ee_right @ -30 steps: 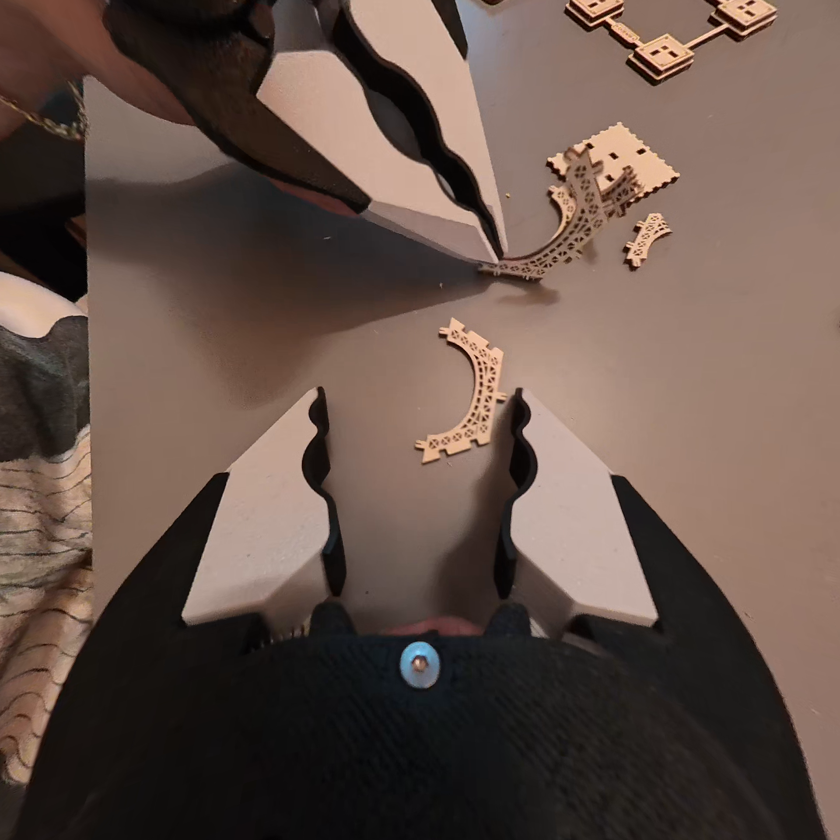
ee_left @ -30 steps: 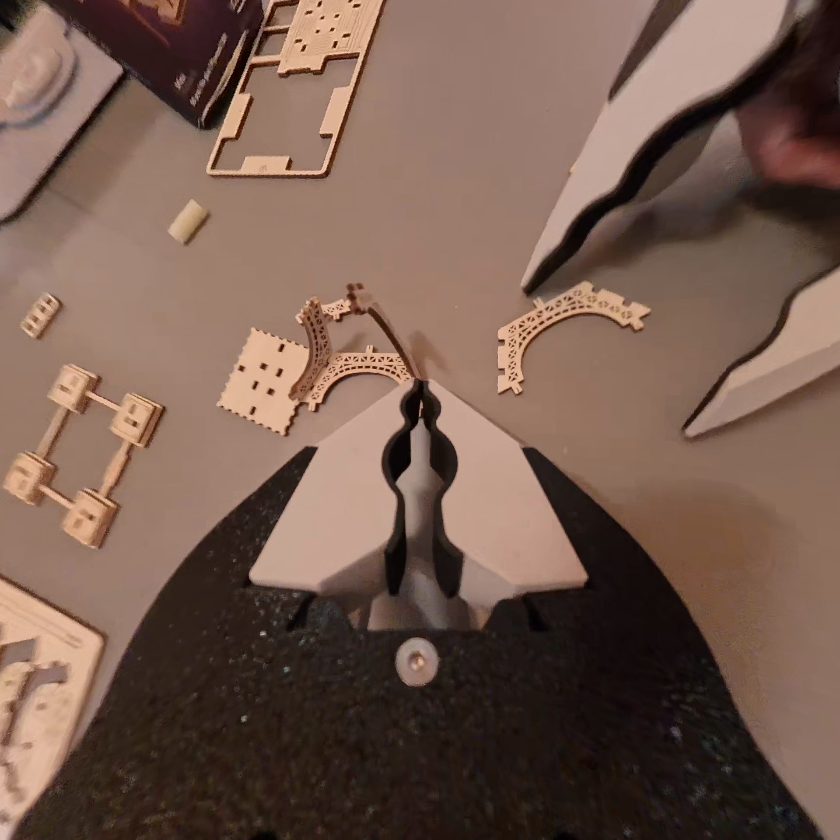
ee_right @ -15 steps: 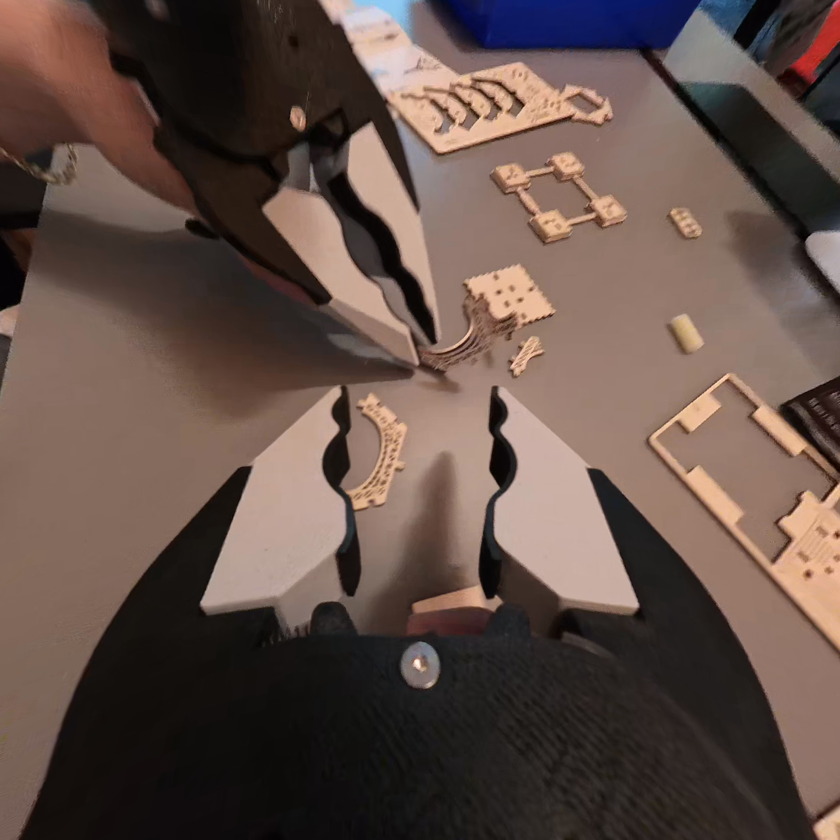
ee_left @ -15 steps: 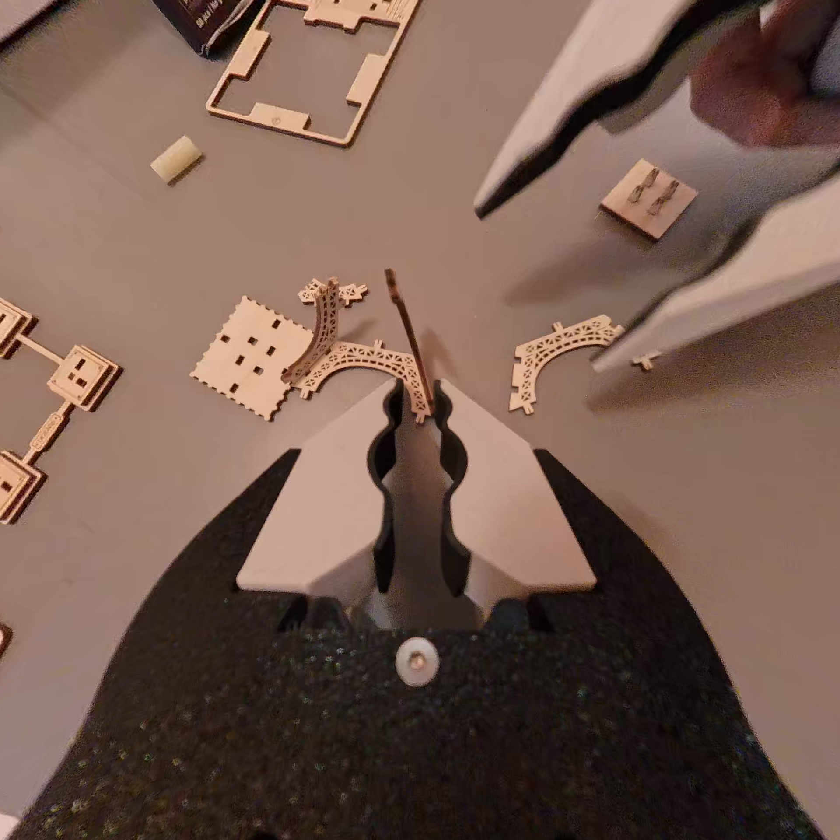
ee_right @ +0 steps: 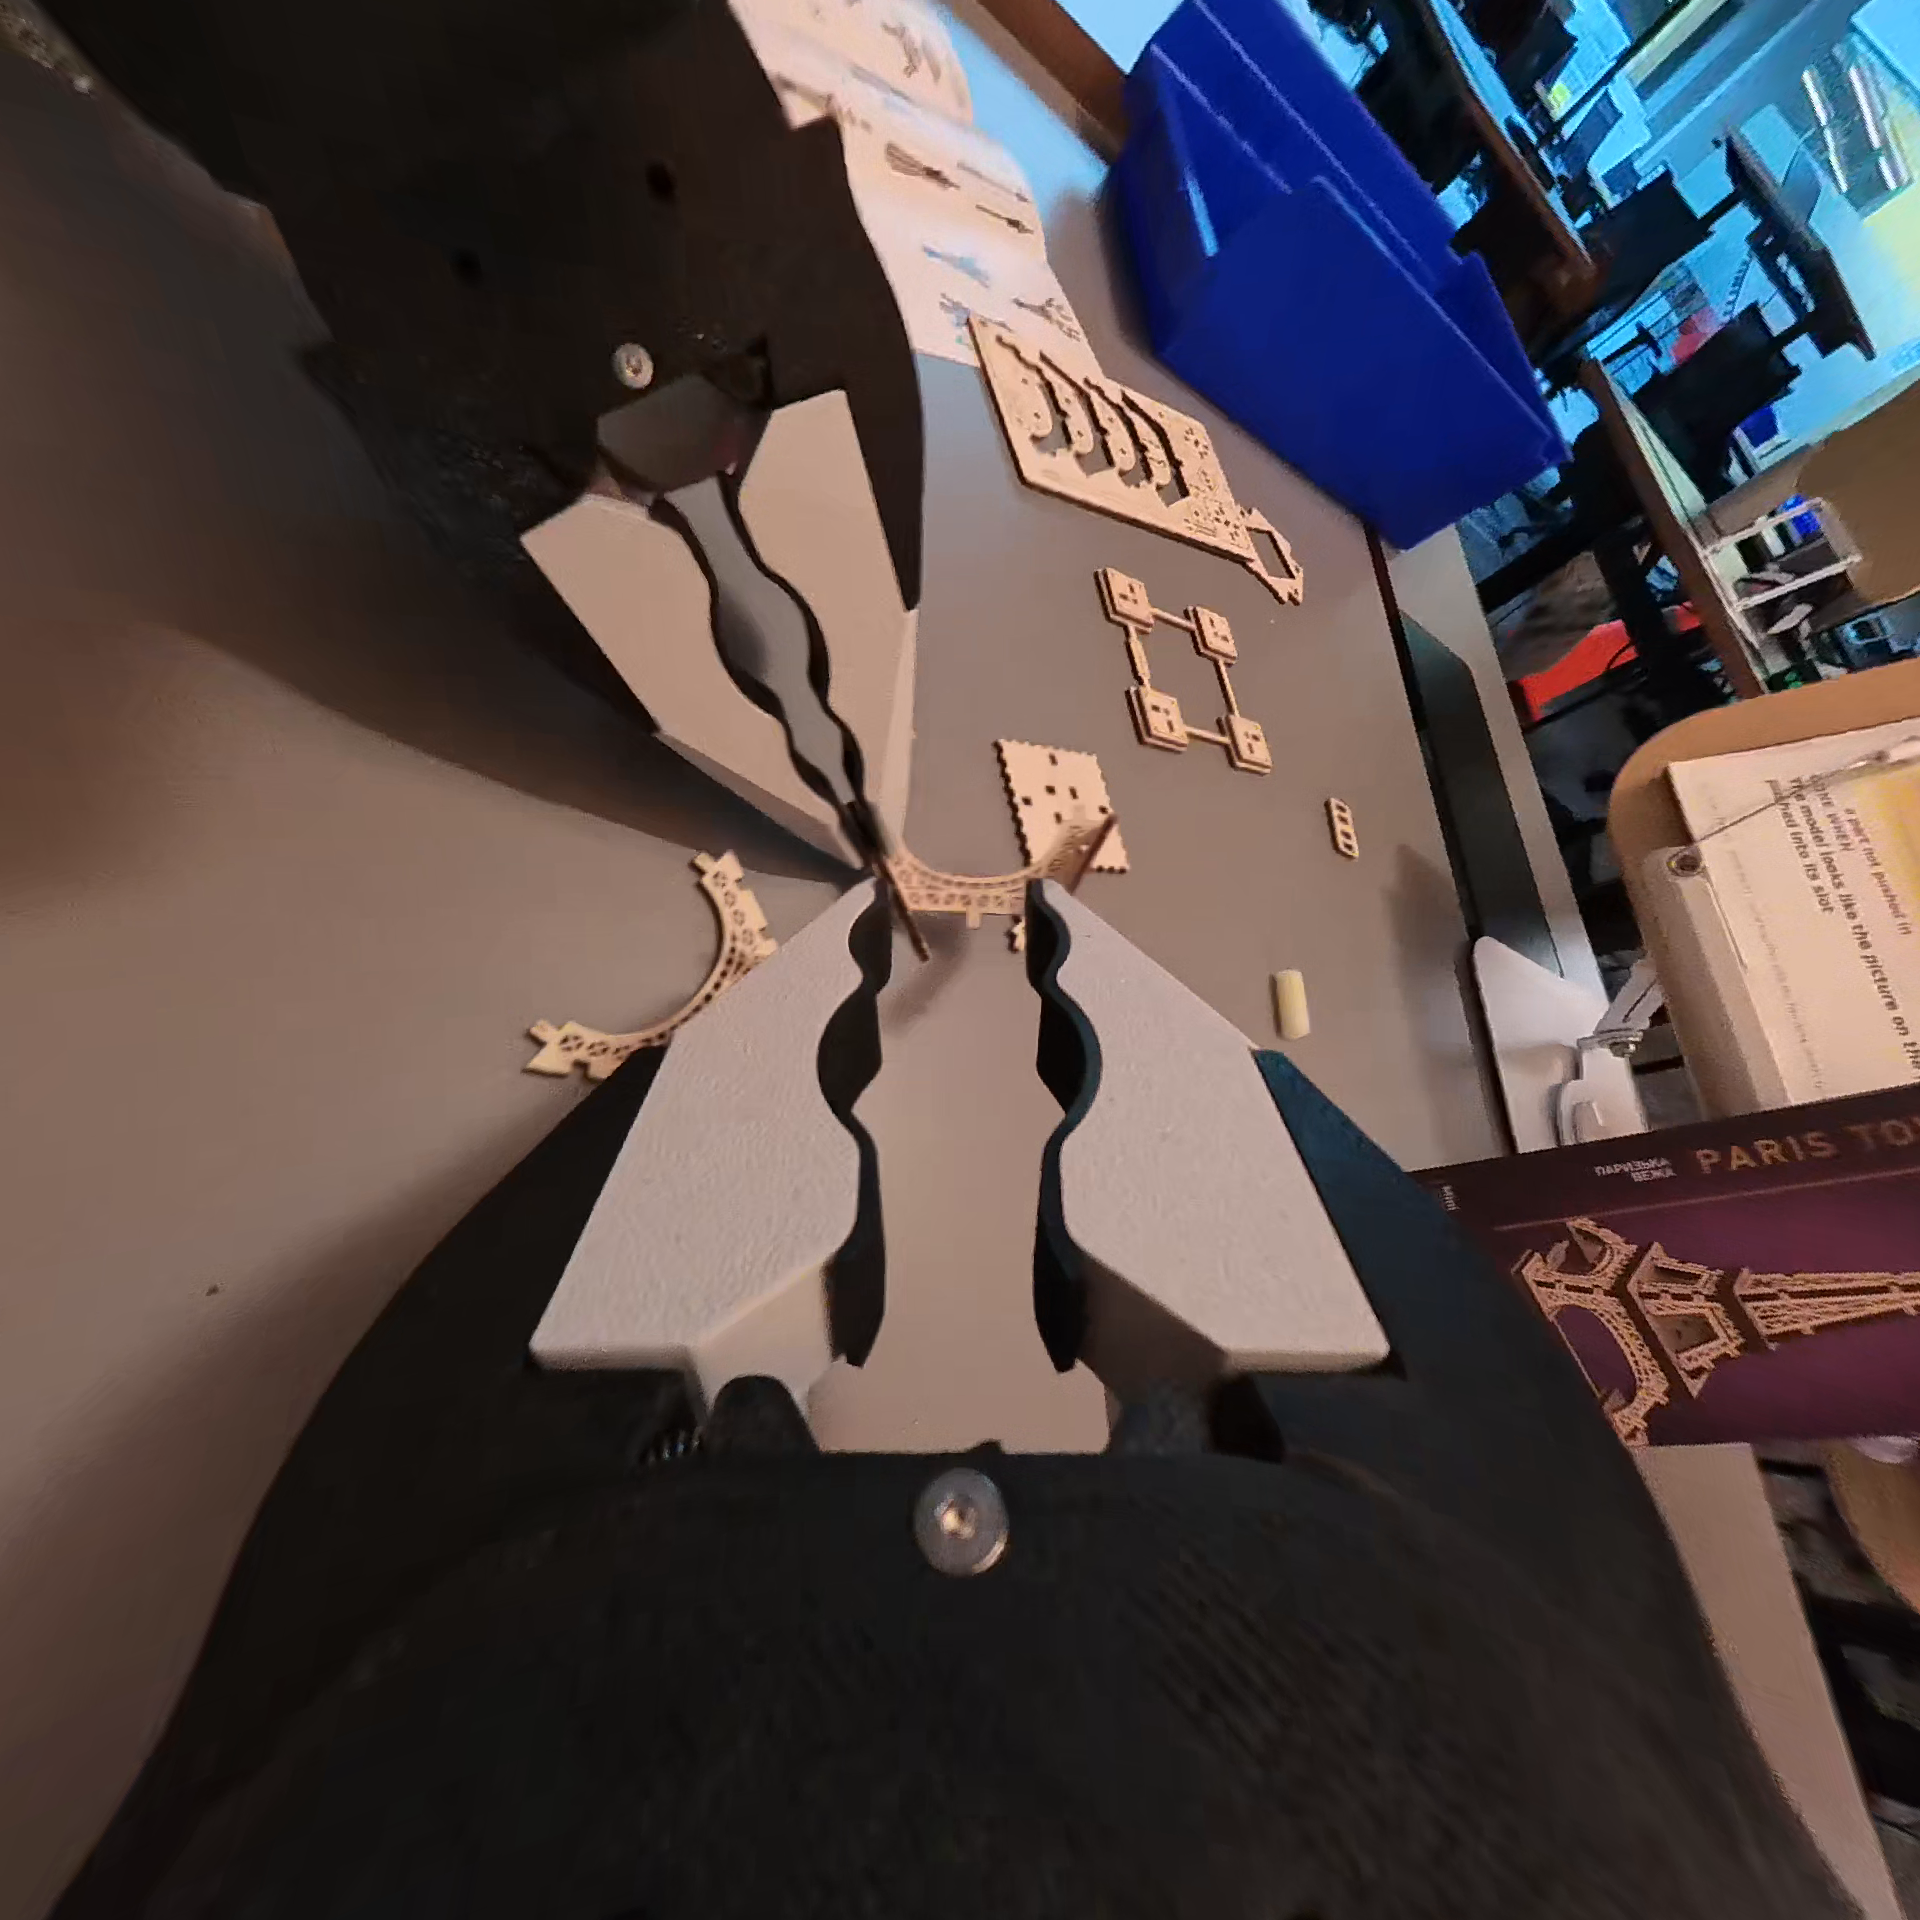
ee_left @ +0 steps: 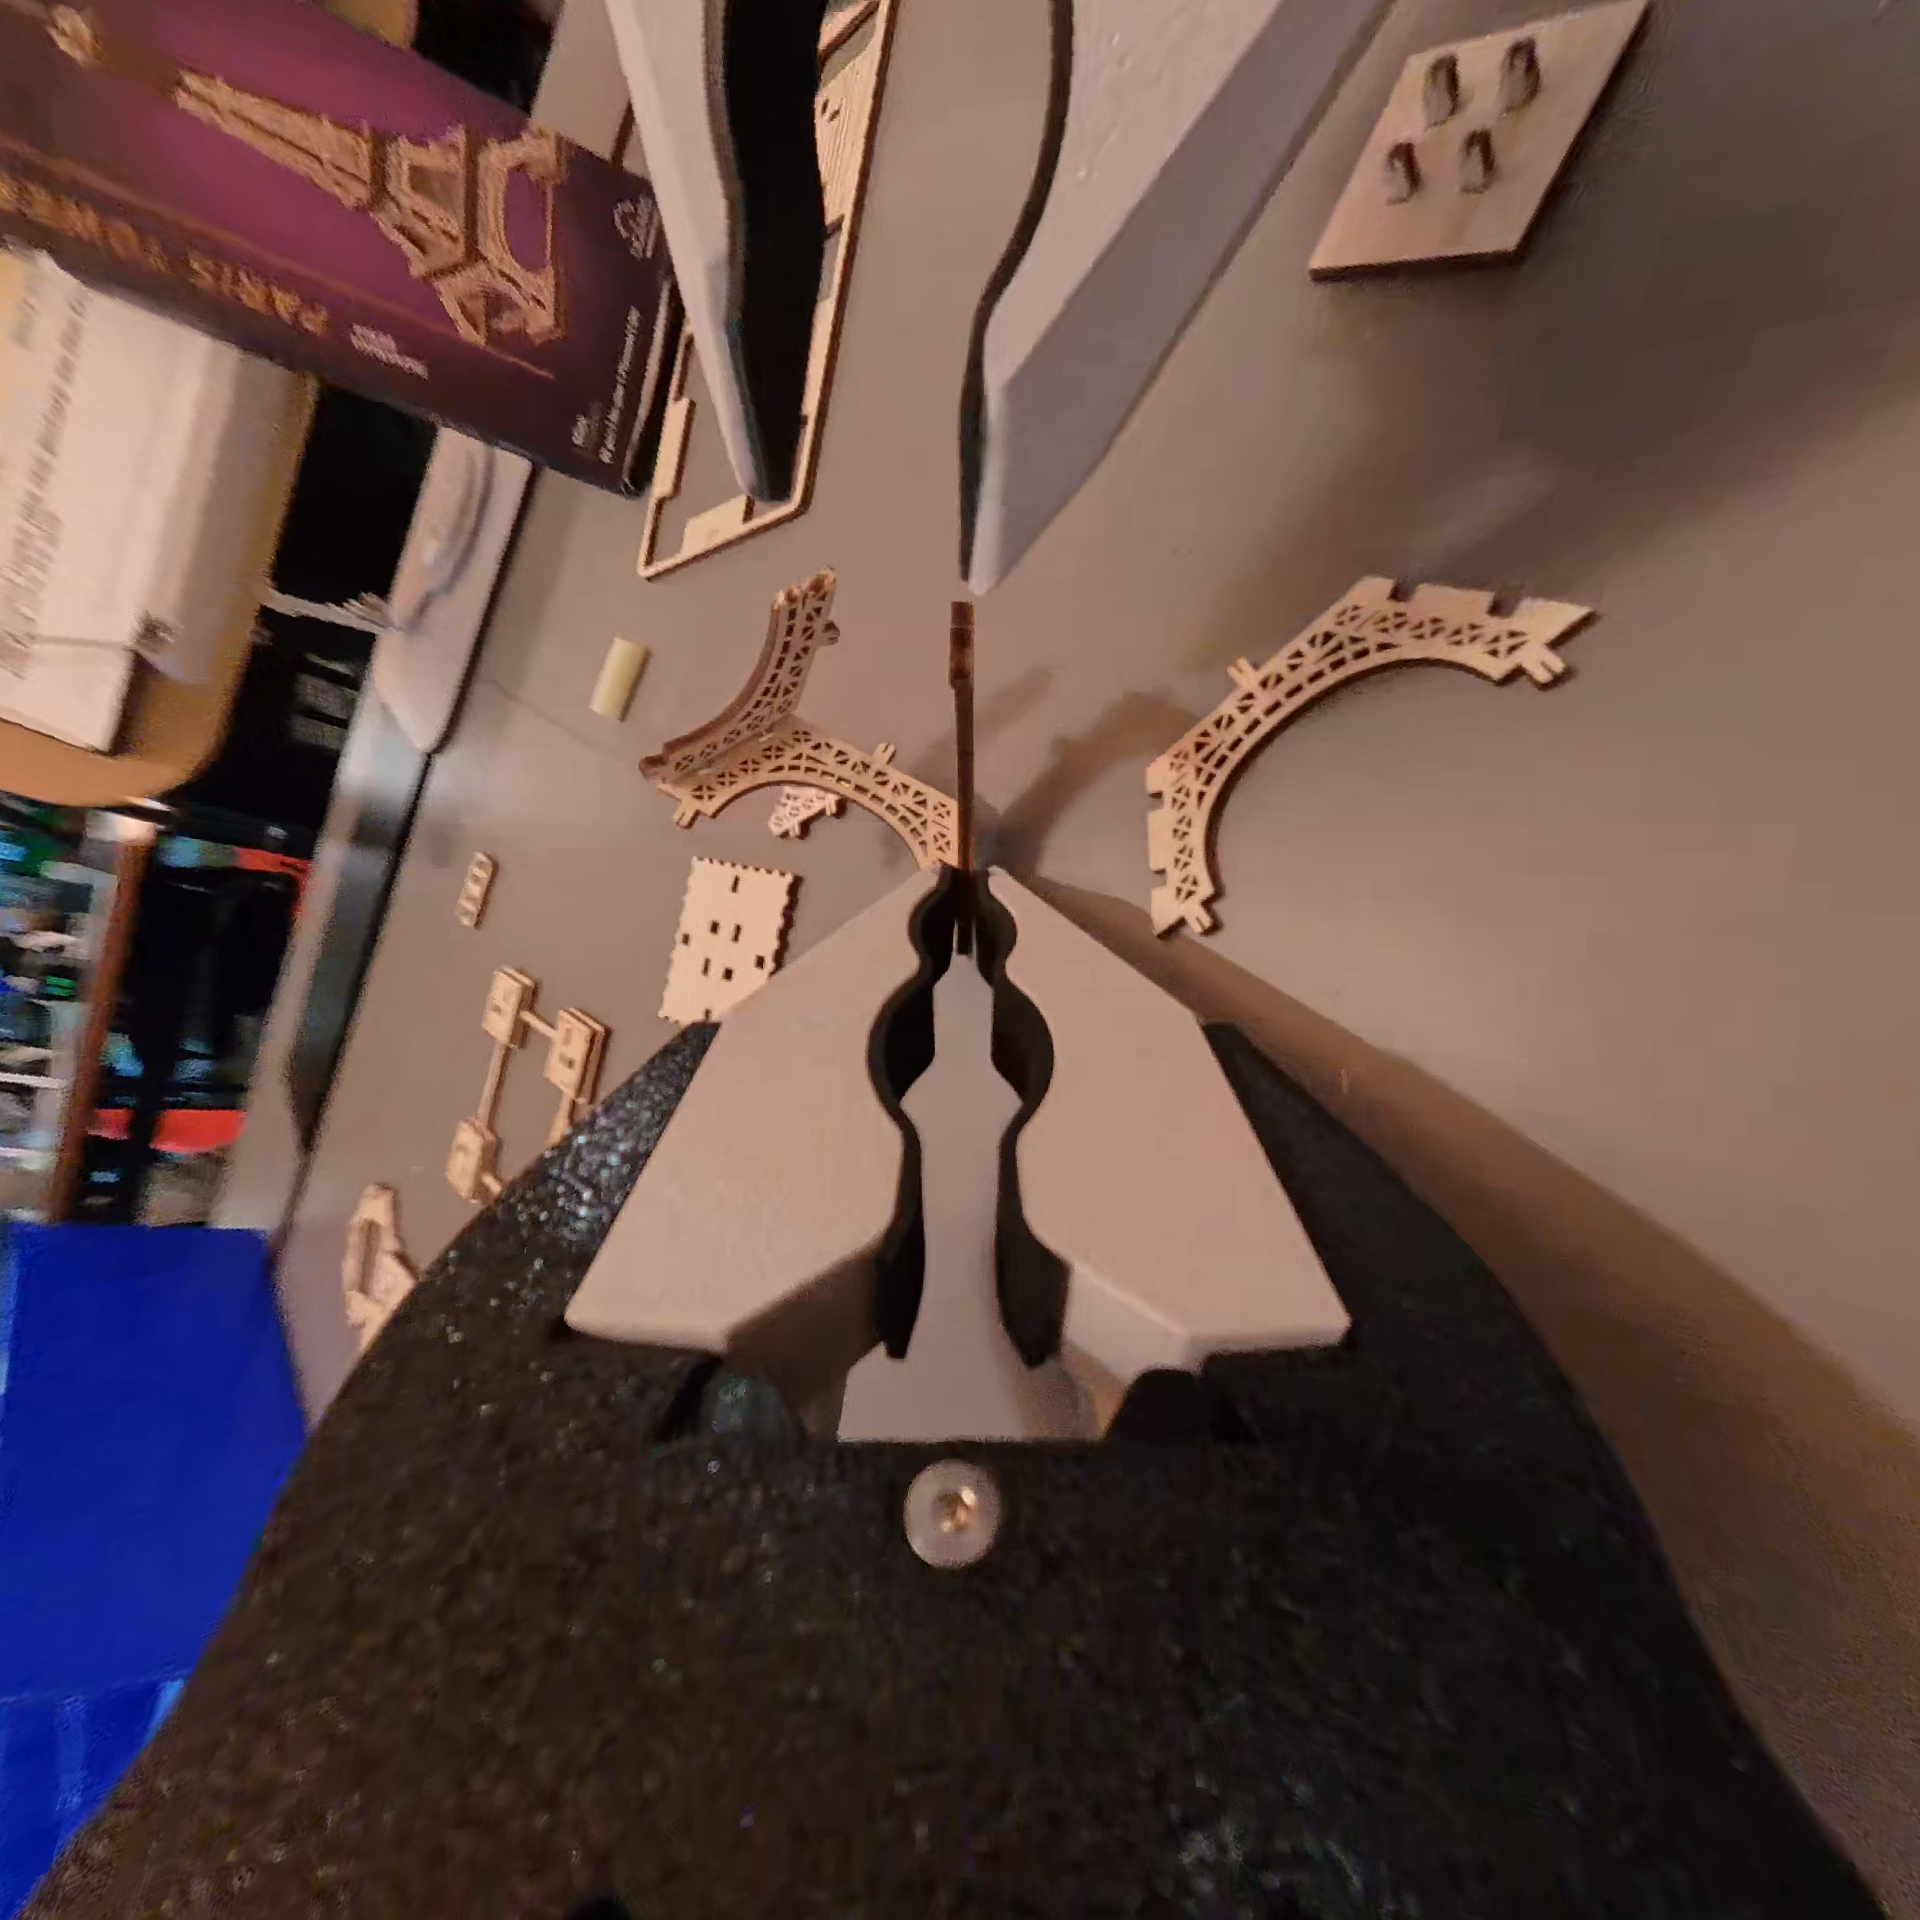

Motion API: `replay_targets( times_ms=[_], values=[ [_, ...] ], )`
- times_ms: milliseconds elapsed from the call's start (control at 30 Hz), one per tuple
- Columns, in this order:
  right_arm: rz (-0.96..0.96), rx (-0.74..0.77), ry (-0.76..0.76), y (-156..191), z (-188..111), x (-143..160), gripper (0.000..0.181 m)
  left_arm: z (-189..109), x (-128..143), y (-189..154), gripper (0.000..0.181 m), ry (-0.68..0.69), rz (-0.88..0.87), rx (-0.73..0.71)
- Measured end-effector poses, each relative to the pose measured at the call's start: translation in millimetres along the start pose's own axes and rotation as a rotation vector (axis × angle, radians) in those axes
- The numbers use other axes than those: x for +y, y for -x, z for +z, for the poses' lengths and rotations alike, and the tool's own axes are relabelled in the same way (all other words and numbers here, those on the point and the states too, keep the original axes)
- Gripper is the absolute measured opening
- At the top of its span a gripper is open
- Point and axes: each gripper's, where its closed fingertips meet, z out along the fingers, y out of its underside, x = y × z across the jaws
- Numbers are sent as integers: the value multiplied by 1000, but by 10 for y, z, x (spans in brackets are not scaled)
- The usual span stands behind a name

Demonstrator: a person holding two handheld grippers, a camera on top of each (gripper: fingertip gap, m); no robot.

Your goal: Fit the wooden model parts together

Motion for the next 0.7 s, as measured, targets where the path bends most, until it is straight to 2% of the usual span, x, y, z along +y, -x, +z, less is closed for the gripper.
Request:
replay_targets(
  times_ms=[33, 167, 300, 467, 600, 700],
  values=[
    [-31, 5, 16, 46, -6, 19, 21, 1, -16, 4, 1, 0, 37, -26],
    [-183, 97, 67, 111, -27, 55, 14, 6, -50, -6, 1, 21, 122, -85],
    [-302, 164, 112, 146, -16, 125, 16, 21, -32, -44, 1, 55, 195, -116],
    [-370, 179, 171, 185, -53, 263, 22, -10, -42, 16, 1, 61, 189, -165],
    [-378, 227, 139, 162, -31, 219, 25, -48, -194, 56, 1, -2, 287, -235],
    [-437, 281, 170, 126, -21, 242, 20, -71, -250, 104, 1, -35, 388, -303]
  ],
)
